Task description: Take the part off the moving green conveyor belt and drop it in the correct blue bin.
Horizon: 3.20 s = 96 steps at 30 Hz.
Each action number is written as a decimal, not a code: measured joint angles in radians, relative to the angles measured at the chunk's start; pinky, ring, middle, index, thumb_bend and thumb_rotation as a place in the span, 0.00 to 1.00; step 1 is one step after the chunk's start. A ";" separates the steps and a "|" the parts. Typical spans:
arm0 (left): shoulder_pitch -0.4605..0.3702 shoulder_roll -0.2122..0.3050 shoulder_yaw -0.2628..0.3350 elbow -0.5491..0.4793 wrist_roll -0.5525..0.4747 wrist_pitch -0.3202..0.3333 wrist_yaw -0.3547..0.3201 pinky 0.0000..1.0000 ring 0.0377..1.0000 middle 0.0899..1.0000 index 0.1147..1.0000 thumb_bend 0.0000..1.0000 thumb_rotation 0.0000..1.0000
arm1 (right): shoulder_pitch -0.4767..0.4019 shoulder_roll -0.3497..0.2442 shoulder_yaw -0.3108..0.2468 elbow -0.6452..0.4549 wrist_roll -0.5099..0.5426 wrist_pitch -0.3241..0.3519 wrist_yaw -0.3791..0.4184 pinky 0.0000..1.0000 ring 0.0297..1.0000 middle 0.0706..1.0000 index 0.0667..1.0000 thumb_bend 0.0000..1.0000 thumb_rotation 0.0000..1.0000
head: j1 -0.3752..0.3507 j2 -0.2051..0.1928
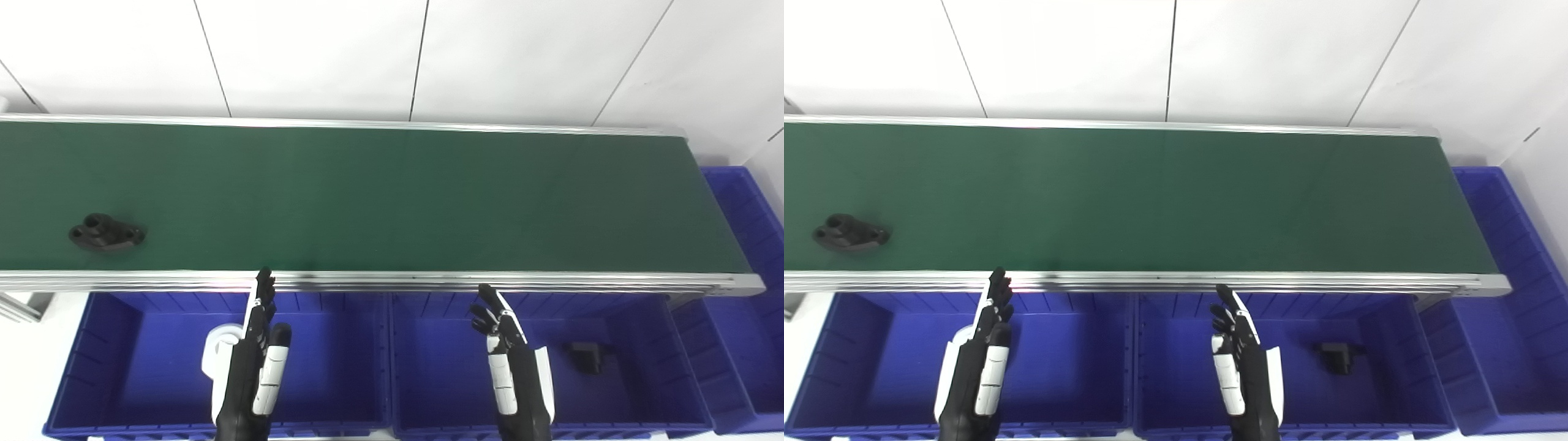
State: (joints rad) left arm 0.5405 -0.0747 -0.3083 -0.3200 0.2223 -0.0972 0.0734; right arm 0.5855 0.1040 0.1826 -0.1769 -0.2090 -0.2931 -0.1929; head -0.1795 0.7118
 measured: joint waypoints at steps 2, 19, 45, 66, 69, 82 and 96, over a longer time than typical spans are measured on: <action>0.000 0.000 0.000 0.000 0.000 0.000 0.000 1.00 1.00 1.00 1.00 0.59 1.00 | -0.001 0.000 0.000 0.002 -0.001 0.000 0.000 0.82 0.85 0.91 0.89 0.75 1.00 | 0.002 0.000; -0.020 0.003 0.003 0.096 0.047 -0.059 0.024 0.98 0.96 1.00 1.00 0.59 1.00 | -0.033 -0.041 -0.044 0.085 0.038 -0.103 0.007 0.82 0.86 0.92 0.91 0.66 0.99 | 0.146 -0.117; -0.047 0.006 0.006 0.181 0.078 -0.099 0.047 0.92 0.93 1.00 1.00 0.57 0.95 | -0.085 -0.082 -0.065 0.177 0.075 -0.115 0.028 0.84 0.88 0.94 0.92 0.68 0.88 | 0.181 -0.195; -0.052 0.006 0.008 0.184 0.076 -0.111 0.047 0.90 0.91 0.97 1.00 0.59 0.96 | -0.257 -0.101 -0.076 -0.117 -0.403 0.037 0.058 0.63 0.76 0.87 0.91 1.00 0.28 | 0.109 -0.150; -0.052 0.006 0.008 0.184 0.076 -0.111 0.047 0.92 0.92 0.96 1.00 0.58 0.96 | -0.322 -0.103 -0.067 -0.118 -0.474 0.058 0.068 0.59 0.74 0.84 0.89 1.00 0.28 | 0.101 -0.149; -0.058 0.007 0.009 0.194 0.068 -0.111 0.046 0.90 0.91 0.96 1.00 0.55 0.97 | -0.550 -0.131 0.003 -0.058 -0.688 0.249 0.206 0.62 0.73 0.82 0.84 1.00 0.30 | 0.107 -0.149; -0.066 0.007 0.008 0.207 0.073 -0.115 0.047 0.90 0.91 0.97 1.00 0.55 0.97 | -0.758 -0.091 0.107 0.211 -0.708 0.346 0.209 0.57 0.69 0.80 0.84 1.00 0.35 | 0.127 -0.150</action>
State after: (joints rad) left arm 0.4741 -0.0681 -0.3000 -0.1131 0.2953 -0.2119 0.1201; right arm -0.1728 0.0133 0.2894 0.0343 -0.9170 0.0528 0.0163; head -0.0522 0.5614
